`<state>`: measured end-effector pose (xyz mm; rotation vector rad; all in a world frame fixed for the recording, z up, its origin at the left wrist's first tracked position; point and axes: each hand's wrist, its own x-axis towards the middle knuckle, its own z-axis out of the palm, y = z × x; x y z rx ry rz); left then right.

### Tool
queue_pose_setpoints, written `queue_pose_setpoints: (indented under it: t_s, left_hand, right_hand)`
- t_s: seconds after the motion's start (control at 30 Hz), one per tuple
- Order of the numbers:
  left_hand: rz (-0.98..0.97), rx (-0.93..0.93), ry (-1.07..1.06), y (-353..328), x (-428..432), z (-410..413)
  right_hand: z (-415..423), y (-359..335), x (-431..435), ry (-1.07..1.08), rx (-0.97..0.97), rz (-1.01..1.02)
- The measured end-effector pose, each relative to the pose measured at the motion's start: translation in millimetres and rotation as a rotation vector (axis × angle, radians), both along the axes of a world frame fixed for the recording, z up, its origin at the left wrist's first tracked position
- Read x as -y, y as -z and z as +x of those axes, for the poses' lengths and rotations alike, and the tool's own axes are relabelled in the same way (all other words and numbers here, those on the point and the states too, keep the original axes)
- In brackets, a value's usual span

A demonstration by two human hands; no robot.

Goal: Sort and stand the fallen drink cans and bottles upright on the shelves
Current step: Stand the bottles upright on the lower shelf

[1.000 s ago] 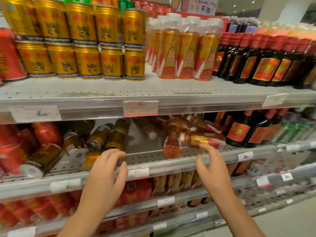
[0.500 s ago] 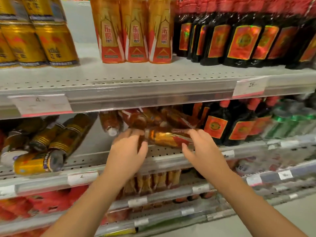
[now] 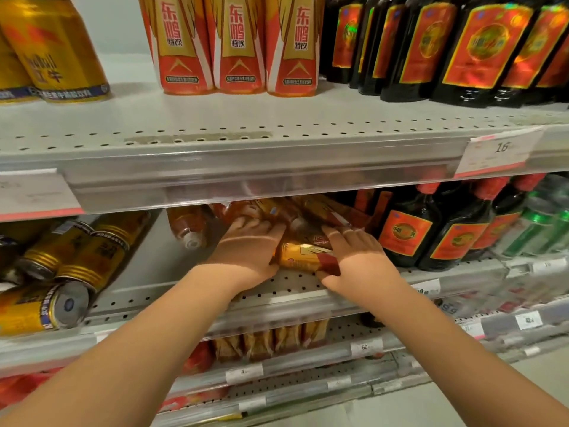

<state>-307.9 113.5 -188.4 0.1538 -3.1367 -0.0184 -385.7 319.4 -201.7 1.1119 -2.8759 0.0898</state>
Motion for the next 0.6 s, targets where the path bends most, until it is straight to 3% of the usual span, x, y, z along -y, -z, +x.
queue_pose_setpoints:
  t_s: [0.13, 0.2, 0.27, 0.47, 0.6]
  left_hand:
    - [-0.009, -0.116, -0.09, -0.8, -20.3, 6.5]
    - [0.011, -0.214, -0.139, 6.6, -34.7, 17.4]
    - [0.16, -0.279, -0.215, 13.0, -48.7, 28.3]
    - [0.52, 0.005, -0.544, 17.0, -59.8, -1.7]
    - [0.873, 0.056, -0.726, 20.5, -61.6, -11.2]
  right_hand:
    - [-9.1, -15.0, 5.6, -0.016, 0.161, -0.193]
    - [-21.8, -23.7, 14.4, -0.01, 0.12, -0.281]
    - [-34.9, -29.8, 22.7, 0.005, 0.05, -0.27]
    - [-65.8, -22.7, 30.8, -0.002, 0.073, -0.182]
    - [-76.9, -23.1, 37.2, 0.057, 0.184, -0.185]
